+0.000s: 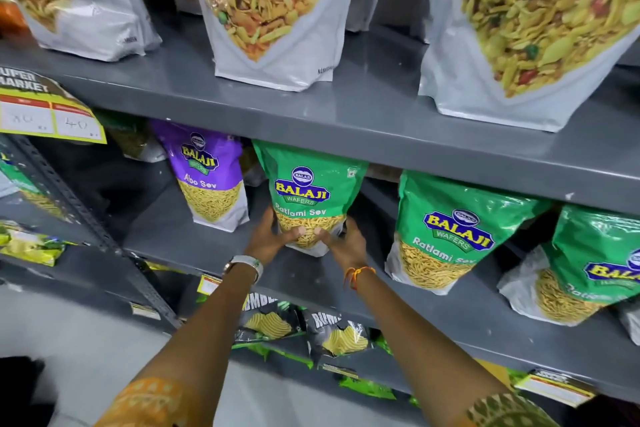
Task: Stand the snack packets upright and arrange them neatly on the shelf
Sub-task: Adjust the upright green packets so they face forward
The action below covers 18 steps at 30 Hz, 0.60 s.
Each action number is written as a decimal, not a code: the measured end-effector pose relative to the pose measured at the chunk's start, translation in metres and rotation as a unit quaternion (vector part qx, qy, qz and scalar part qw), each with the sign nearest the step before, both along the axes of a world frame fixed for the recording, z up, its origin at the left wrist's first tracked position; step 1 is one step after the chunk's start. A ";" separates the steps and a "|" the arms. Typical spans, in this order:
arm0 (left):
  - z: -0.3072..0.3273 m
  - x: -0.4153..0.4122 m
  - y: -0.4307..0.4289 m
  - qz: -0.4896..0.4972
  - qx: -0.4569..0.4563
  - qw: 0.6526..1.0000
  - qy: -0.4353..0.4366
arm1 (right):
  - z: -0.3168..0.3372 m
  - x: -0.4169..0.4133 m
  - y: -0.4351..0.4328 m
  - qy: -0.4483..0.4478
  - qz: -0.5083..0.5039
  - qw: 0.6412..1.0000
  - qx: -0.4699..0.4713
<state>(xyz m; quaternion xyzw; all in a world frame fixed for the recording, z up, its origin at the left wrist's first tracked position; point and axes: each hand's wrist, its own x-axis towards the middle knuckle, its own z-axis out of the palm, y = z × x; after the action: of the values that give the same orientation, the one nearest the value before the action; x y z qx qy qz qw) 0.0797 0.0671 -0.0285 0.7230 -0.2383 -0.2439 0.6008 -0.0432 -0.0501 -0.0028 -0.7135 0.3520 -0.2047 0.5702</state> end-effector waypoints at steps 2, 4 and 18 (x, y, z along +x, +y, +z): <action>-0.006 0.002 0.002 0.002 -0.005 1.000 -0.002 | -0.007 0.001 -0.003 0.007 -0.008 1.000 -0.022; -0.011 0.002 0.006 0.007 0.004 1.000 -0.004 | -0.009 0.000 -0.003 0.006 -0.006 0.999 -0.032; -0.010 -0.018 0.017 -0.002 0.027 0.999 -0.034 | -0.024 -0.022 0.027 -0.021 -0.064 0.994 -0.083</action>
<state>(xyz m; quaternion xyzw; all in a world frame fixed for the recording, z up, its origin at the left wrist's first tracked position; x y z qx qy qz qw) 0.0618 0.0841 -0.0385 0.7463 -0.2532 -0.2270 0.5722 -0.0649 -0.0235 -0.0270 -0.7303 0.3666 -0.2838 0.5016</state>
